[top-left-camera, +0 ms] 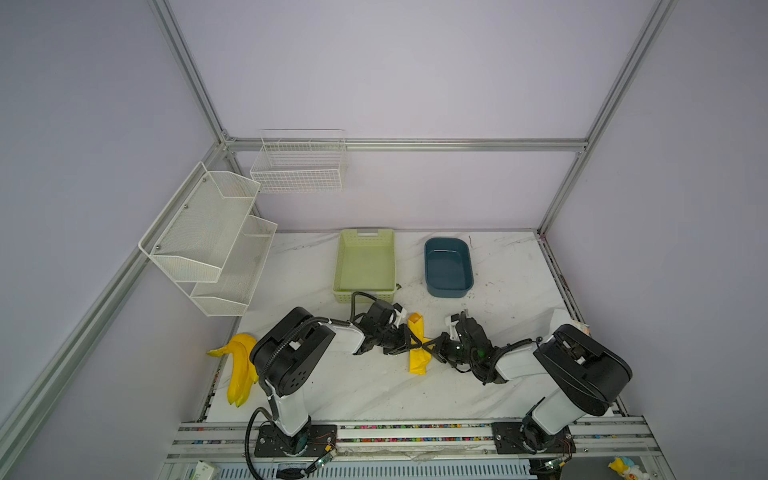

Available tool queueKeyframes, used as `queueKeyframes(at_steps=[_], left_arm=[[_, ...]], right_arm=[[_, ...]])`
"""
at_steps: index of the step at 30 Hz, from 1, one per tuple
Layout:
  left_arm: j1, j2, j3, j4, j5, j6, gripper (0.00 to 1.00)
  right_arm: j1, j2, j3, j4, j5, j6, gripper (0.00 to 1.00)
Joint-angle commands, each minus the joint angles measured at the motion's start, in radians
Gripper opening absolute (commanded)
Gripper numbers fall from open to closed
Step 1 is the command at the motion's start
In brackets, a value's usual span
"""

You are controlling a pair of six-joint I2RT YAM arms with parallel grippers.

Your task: Place the utensils on the paper napkin and roll it up

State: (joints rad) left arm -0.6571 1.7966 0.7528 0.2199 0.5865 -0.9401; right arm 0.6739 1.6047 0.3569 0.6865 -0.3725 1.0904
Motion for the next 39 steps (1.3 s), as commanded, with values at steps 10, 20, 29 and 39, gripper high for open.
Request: queueKeyframes(at_steps=[10, 20, 29, 39], left_arm=[[0.008, -0.145, 0.139, -0.257, -0.157, 0.182, 0.07], [0.066, -0.374, 0.284, -0.366, -0.202, 0.376, 0.05], [0.09, -0.629, 0.321, -0.165, -0.143, 0.499, 0.02], [0.09, -0.718, 0.363, 0.04, 0.002, 0.491, 0.0]], right_arm=[[-0.018, -0.213, 0.069, -0.295, 0.034, -0.098, 0.17], [-0.051, -0.501, 0.347, -0.586, 0.065, -0.338, 0.37], [-0.051, -0.658, 0.49, -0.529, -0.009, -0.616, 0.5], [-0.042, -0.646, 0.335, 0.028, -0.268, -0.701, 0.77]])
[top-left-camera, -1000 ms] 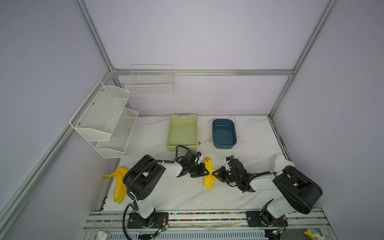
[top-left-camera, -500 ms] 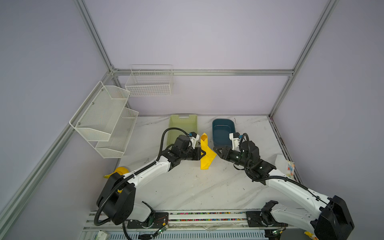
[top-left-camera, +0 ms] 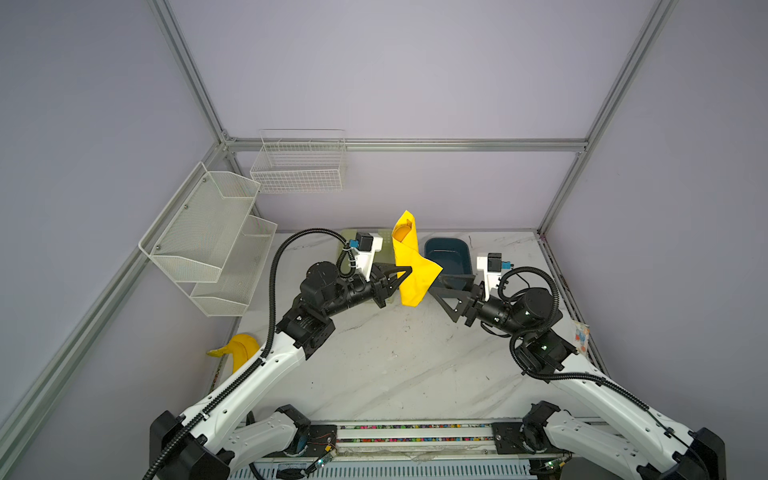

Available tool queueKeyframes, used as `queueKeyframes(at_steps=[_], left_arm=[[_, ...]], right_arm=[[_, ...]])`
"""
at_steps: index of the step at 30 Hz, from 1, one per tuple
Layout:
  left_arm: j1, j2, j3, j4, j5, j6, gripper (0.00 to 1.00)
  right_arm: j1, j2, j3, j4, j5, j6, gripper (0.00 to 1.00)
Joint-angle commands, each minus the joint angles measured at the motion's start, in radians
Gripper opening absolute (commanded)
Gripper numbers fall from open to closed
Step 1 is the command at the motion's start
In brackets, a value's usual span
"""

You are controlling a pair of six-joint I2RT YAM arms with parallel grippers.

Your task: Place the utensils on the paper napkin and roll it up

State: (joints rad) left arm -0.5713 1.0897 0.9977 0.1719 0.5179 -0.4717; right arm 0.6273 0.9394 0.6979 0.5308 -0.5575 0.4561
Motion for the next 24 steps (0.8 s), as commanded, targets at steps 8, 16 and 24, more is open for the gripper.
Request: queueKeyframes(at_steps=[8, 16, 24], left_arm=[[0.004, -0.005, 0.162, 0.074, 0.085, 0.012, 0.0], [0.004, -0.01, 0.162, 0.074, 0.079, 0.002, 0.0], [0.004, -0.022, 0.176, 0.065, 0.083, 0.002, 0.0]], right_arm=[[0.075, 0.154, 0.066, 0.261, -0.122, -0.181, 0.82], [0.077, 0.201, 0.084, 0.295, -0.1, -0.174, 0.69], [0.077, 0.169, 0.078, 0.281, -0.131, -0.151, 0.47]])
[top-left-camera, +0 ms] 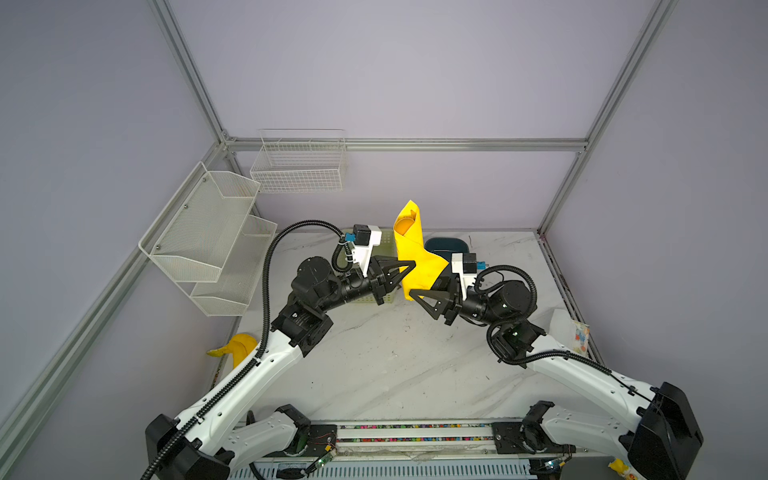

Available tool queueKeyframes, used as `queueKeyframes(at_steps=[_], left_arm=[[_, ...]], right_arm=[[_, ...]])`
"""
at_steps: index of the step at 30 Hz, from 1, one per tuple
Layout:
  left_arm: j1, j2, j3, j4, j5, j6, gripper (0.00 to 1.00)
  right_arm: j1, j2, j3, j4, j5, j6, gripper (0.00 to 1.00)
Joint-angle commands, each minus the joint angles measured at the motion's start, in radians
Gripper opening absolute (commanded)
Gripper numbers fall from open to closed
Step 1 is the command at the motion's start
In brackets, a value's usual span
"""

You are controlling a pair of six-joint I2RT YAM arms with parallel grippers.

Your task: Place the utensils on the paper napkin and roll it up

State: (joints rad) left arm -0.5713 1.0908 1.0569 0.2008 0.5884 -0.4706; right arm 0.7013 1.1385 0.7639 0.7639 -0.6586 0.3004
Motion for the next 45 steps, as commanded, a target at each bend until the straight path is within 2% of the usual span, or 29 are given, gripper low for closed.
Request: queueKeyframes(at_steps=[1, 9, 17, 20, 30, 38, 45], left_arm=[[0.004, -0.026, 0.117, 0.038, 0.013, -0.002, 0.0], [0.004, -0.039, 0.118, 0.066, 0.05, -0.03, 0.0], [0.003, -0.049, 0.095, 0.178, 0.1, -0.097, 0.0], [0.004, -0.057, 0.094, 0.196, 0.118, -0.108, 0.06], [0.004, -0.035, 0.115, 0.208, 0.156, -0.121, 0.29], [0.002, 0.011, 0.128, 0.278, 0.202, -0.161, 0.3], [0.002, 0.041, 0.123, 0.356, 0.24, -0.196, 0.26]], right_arm=[[0.003, -0.035, 0.01, 0.051, -0.033, 0.012, 0.46], [0.003, -0.069, 0.008, 0.056, -0.048, 0.051, 0.29], [0.003, -0.086, 0.017, 0.049, -0.067, 0.071, 0.14], [0.004, -0.096, 0.017, 0.061, -0.073, 0.082, 0.1], [0.012, -0.09, 0.035, 0.088, -0.105, 0.111, 0.04], [0.027, -0.07, 0.063, 0.071, -0.111, 0.094, 0.03], [0.04, -0.064, 0.072, 0.039, -0.085, 0.069, 0.03]])
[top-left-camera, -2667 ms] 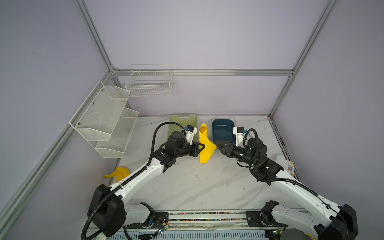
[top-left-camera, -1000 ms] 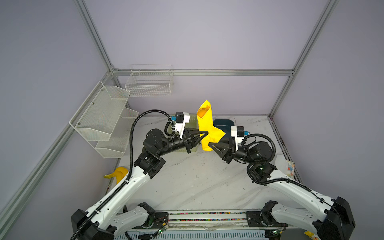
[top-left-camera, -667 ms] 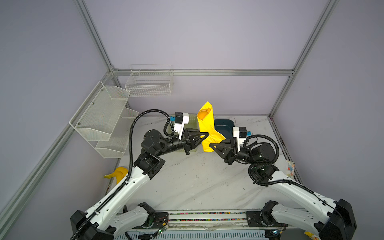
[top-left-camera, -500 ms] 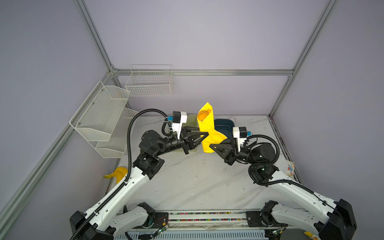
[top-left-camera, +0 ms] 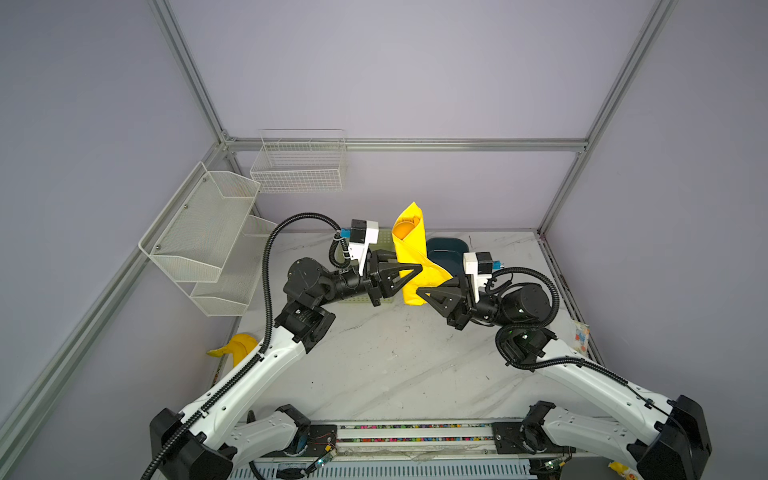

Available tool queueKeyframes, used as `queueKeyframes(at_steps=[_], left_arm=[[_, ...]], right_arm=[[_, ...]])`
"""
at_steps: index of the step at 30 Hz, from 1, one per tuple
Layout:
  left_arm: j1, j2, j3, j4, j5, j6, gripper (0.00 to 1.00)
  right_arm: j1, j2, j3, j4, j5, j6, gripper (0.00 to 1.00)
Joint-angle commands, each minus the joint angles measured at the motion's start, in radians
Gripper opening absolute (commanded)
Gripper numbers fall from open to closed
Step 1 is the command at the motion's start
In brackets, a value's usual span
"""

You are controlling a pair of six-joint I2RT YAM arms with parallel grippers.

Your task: Place the utensils on the paper napkin and roll it up

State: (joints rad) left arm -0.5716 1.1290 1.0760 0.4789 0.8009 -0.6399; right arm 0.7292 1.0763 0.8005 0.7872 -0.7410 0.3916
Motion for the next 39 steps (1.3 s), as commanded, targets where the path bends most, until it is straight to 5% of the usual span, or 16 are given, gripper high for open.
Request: queueKeyframes(at_steps=[1, 18, 21, 28, 39], left_arm=[[0.001, 0.005, 0.108, 0.084, 0.036, -0.029, 0.26], [0.002, -0.012, 0.094, 0.101, 0.045, -0.015, 0.09], [0.003, -0.026, 0.088, 0.083, 0.026, 0.005, 0.06], [0.003, -0.035, 0.086, 0.05, -0.002, 0.035, 0.04], [0.003, -0.023, 0.084, 0.044, 0.007, 0.032, 0.04]], right_arm=[[0.013, -0.003, 0.037, 0.013, 0.002, -0.023, 0.03], [0.033, -0.001, 0.039, -0.027, 0.037, -0.03, 0.04], [0.033, -0.024, 0.031, -0.048, 0.078, -0.041, 0.1], [0.033, -0.075, 0.053, -0.102, 0.148, -0.065, 0.41], [0.033, -0.136, 0.088, -0.124, 0.261, -0.094, 0.41]])
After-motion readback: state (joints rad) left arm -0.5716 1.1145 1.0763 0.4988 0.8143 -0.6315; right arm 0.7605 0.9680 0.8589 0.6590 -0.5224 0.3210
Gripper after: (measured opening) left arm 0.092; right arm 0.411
